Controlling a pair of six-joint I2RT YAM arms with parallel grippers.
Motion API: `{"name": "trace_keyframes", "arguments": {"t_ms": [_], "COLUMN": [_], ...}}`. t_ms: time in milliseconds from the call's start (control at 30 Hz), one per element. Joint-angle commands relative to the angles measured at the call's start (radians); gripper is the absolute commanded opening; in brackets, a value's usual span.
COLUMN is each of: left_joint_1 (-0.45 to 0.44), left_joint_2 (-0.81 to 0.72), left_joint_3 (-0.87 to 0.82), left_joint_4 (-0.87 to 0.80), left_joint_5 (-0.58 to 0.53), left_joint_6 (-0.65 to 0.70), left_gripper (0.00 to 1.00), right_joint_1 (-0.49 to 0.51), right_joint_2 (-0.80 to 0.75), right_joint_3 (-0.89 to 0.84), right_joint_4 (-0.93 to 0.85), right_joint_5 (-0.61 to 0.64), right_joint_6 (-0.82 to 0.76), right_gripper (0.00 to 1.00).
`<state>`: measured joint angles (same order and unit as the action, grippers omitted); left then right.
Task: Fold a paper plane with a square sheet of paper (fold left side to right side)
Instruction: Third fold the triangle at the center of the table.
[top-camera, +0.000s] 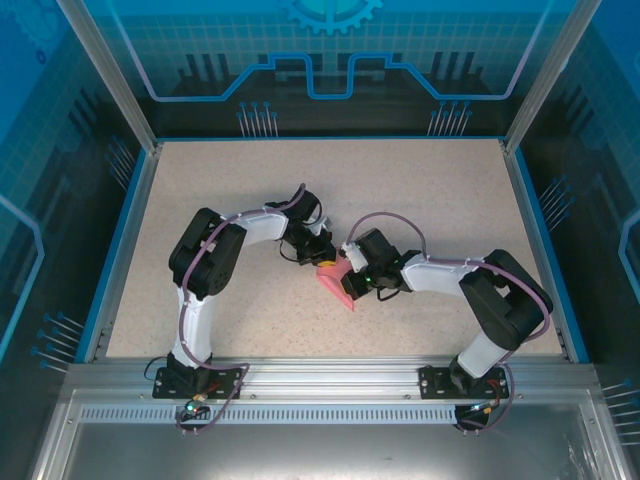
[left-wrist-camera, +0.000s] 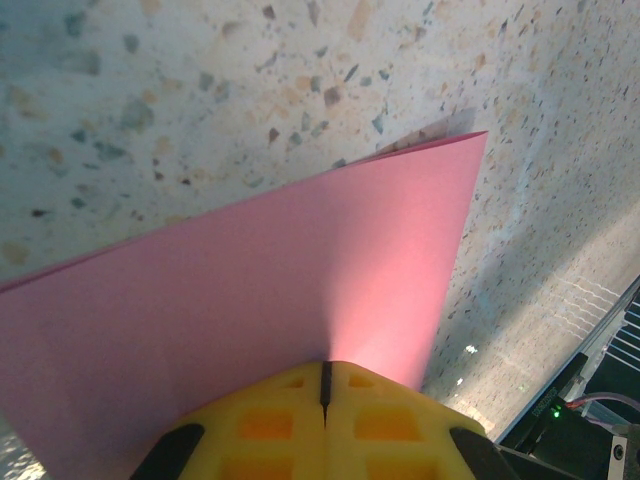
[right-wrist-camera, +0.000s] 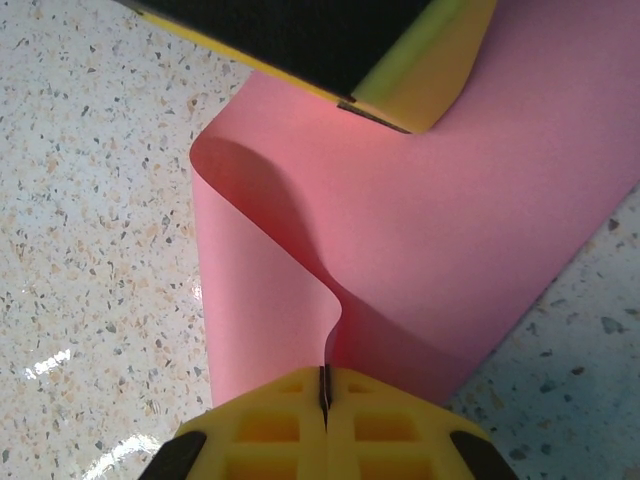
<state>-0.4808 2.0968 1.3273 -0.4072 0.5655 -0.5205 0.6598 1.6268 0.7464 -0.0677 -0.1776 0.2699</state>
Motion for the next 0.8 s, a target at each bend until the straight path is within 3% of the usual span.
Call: {"name": "trace_keyframes", "arguments": {"t_ms": [0, 767], "left_joint_1": [-0.017, -0.018], "left_joint_2": [0.063, 0.065], "left_joint_3": [-0.009, -0.007], "left_joint_4": [-0.058, -0.059], "left_joint_5": [-0.071, -0.07], "left_joint_6": [0.018, 0.017], "left_gripper": [0.04, 0.04], "right_joint_1": [-0.016, -0.016], "right_joint_2": [-0.009, 0.056], "right_joint_3": [0.027, 0.045], "right_joint_4": [-0.028, -0.043], "right_joint_5": [-0.016, -0.003], "right_joint_6": [0.001, 0.005], "right_gripper": [0.0, 0.0]}}
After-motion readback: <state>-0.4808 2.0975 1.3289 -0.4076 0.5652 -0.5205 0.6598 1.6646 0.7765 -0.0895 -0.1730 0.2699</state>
